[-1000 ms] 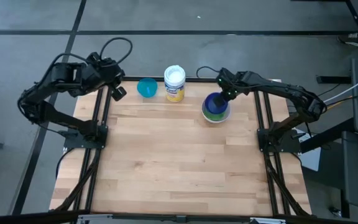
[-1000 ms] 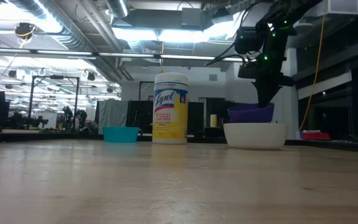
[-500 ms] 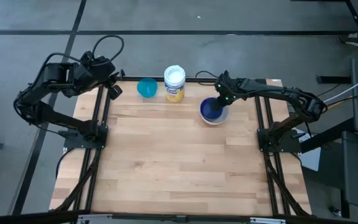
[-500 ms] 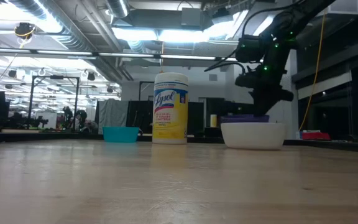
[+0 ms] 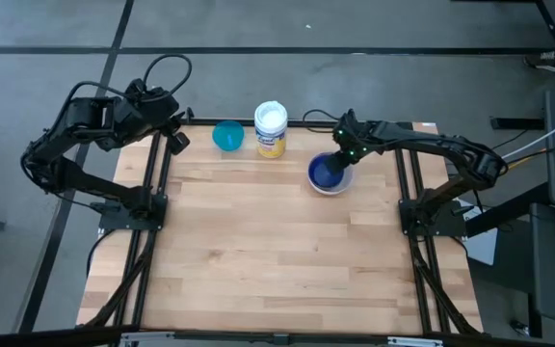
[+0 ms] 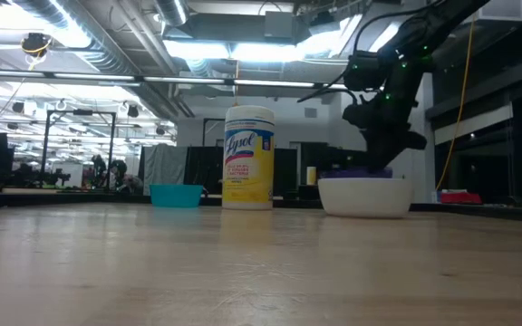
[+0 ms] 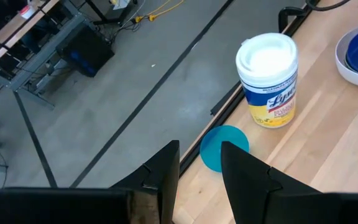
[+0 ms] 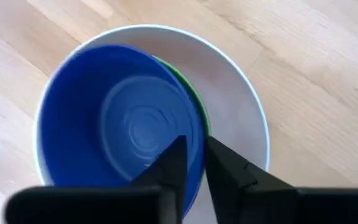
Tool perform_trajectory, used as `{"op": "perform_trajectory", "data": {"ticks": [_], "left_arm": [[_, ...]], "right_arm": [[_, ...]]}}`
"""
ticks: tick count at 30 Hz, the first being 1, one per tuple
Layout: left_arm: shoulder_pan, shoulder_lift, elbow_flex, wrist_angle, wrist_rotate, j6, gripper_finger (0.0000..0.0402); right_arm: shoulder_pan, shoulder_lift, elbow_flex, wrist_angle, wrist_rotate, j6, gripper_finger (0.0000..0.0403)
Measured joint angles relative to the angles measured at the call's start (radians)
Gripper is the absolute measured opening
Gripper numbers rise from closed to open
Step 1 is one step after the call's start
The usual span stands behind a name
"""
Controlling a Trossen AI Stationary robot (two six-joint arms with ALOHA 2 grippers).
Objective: Nest bowls inside each other
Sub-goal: Stack the blue bowl on the green bowl, then stack the light blue bowl on the blue bowl
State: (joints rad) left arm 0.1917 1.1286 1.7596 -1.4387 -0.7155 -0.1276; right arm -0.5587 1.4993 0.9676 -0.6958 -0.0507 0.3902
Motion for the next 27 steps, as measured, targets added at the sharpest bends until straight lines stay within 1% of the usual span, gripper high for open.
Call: {"op": "perform_trajectory", "data": {"ticks": [4,9,11,14,17,21,23,27], "left_arm": [[0.0,0.0,0.0,0.0,0.002,0.0,0.0114],[0.0,0.0,0.0,0.0,0.004,0.01,0.0114],[0.0,0.001,0.0,0.0,0.019,0.014,0.0114],[0.004,0.004,-0.023,-0.001,0.073,0.044,0.0114],[0.029,0.007,-0.092,-0.007,0.105,0.087,0.0114],[0.097,0.009,-0.233,0.034,0.168,0.157,0.0114],[0.135,0.009,-0.312,0.102,0.218,0.192,0.0114],[0.21,0.009,-0.463,0.291,0.315,0.276,0.0114]], "right_arm": [[-0.002,-0.03,0.0,-0.004,-0.002,0.018,0.0099],[-0.019,-0.117,0.0,-0.033,0.006,0.036,0.0162],[-0.023,-0.171,0.0,-0.034,0.006,0.05,0.0183],[-0.023,-0.257,0.018,-0.04,0.006,0.074,0.0205],[-0.014,-0.331,0.074,-0.039,0.006,0.078,0.0217],[0.008,-0.395,0.196,-0.037,0.009,0.076,0.022],[0.022,-0.407,0.278,-0.041,0.021,0.066,0.0216],[0.068,-0.408,0.449,-0.066,0.062,0.018,0.0202]]}}
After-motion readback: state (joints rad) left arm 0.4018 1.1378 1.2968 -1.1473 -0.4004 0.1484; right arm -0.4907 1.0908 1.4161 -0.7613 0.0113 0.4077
